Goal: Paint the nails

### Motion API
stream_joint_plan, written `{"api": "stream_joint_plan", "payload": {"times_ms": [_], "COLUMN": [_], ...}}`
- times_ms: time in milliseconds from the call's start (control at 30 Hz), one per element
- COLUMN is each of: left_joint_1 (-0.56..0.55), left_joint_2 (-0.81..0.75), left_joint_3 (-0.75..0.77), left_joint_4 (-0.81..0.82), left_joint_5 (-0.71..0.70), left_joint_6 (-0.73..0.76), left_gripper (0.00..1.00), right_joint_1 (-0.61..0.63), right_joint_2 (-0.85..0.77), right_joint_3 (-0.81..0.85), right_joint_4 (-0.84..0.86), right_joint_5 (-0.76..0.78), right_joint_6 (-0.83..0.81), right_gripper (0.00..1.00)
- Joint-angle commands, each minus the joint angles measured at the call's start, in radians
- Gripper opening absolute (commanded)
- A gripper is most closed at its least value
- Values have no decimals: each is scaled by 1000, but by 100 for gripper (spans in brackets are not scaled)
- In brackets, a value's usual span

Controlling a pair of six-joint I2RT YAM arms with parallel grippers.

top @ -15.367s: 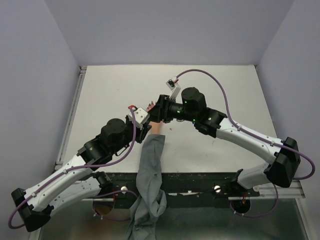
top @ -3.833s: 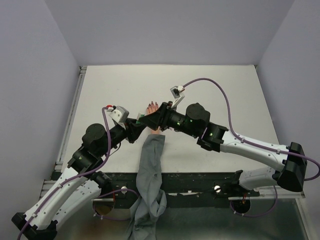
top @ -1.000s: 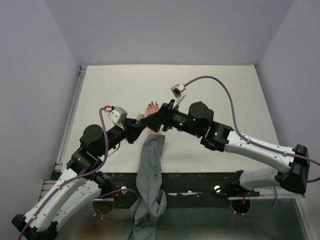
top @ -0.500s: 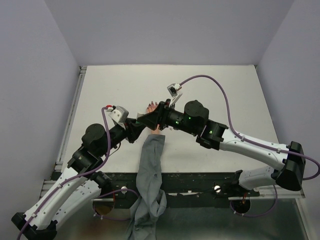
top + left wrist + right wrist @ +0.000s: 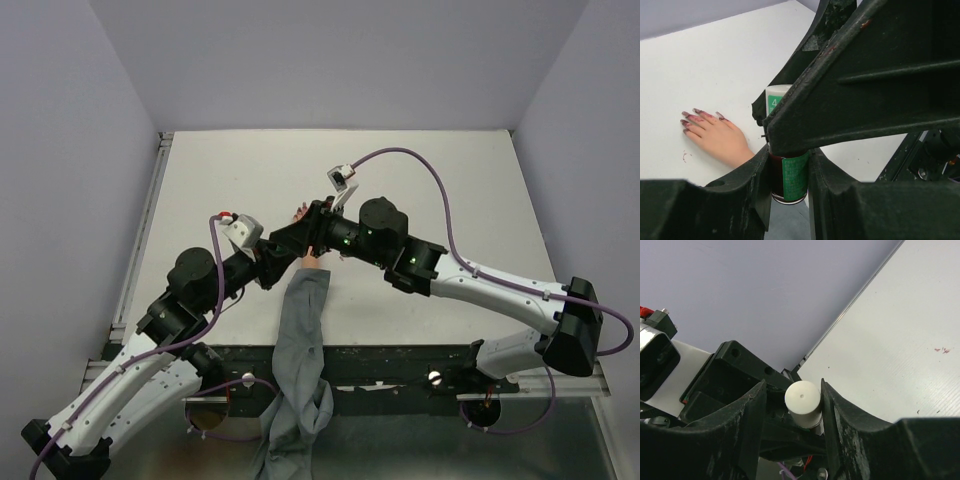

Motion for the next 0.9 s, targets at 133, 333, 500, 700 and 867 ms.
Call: {"api": "stream_joint_plan", "payload": {"times_ms": [133,333,500,700,867], "left_joint_1": [-9,-9,-9,-9,-9], "left_joint_2": [13,10,-1,22,36], "left_joint_3": [26,25,16,14,19], "left_joint_4": [3,12,30,61,56], "left_joint_5": [23,36,85,197,209], "left_joint_6": [16,15,10,2,1], "left_gripper": [0,0,0,0,0], "right_joint_1": [15,15,15,13,15], "right_joint_2": [7,7,-16,-82,-122], "right_joint_3": [37,30,17,17,26], "right_joint_4": [50,40,25,1,-53], "right_joint_5": [-35,-22,16,74,126], "right_joint_6": [13,10,-13,-55,-93], "right_gripper": [52,42,16,1,1]}}
